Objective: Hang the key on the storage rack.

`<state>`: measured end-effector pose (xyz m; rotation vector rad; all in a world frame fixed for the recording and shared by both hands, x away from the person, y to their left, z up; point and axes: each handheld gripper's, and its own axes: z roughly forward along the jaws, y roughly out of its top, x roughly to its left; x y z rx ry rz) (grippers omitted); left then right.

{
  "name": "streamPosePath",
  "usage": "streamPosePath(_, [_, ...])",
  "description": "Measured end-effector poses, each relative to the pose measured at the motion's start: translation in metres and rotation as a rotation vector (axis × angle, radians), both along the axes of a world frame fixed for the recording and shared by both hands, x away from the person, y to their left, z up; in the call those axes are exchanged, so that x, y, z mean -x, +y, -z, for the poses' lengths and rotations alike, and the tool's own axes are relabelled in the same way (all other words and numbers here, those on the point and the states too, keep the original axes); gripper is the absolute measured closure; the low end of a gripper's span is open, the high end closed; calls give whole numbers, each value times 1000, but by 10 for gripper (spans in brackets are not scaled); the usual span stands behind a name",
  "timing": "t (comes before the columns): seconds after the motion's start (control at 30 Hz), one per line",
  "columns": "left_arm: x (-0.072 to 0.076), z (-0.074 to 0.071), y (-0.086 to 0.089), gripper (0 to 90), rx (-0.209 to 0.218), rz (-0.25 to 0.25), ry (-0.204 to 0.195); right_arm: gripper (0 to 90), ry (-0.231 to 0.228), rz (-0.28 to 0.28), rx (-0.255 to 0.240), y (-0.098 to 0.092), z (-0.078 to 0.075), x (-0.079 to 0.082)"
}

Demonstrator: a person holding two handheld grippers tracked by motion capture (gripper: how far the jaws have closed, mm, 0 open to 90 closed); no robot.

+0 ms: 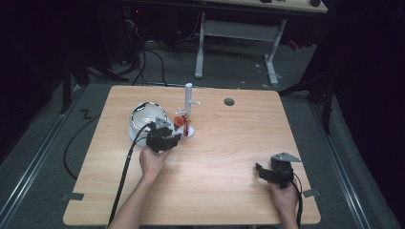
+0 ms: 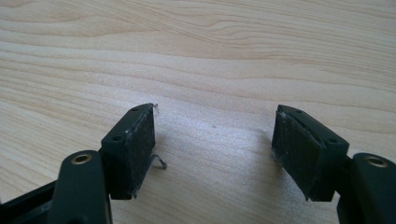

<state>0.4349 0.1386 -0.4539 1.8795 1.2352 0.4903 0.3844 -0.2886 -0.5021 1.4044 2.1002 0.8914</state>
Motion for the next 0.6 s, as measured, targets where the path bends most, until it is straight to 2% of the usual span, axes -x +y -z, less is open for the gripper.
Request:
streamPosePath(0.1, [4, -2, 4, 518, 8, -4, -10, 307, 0, 0, 0, 0, 0, 0])
streamPosePath(0.17, [7, -4, 5, 501, -1, -1, -12, 306, 0, 0, 0, 0, 0, 0])
streamPosePath(0.43, [17, -14, 8, 482, 7, 14, -42, 306, 0, 0, 0, 0, 0, 0])
streamPosePath(0.6, [24, -15, 13, 479, 36, 9, -51, 307, 0, 0, 0, 0, 0, 0])
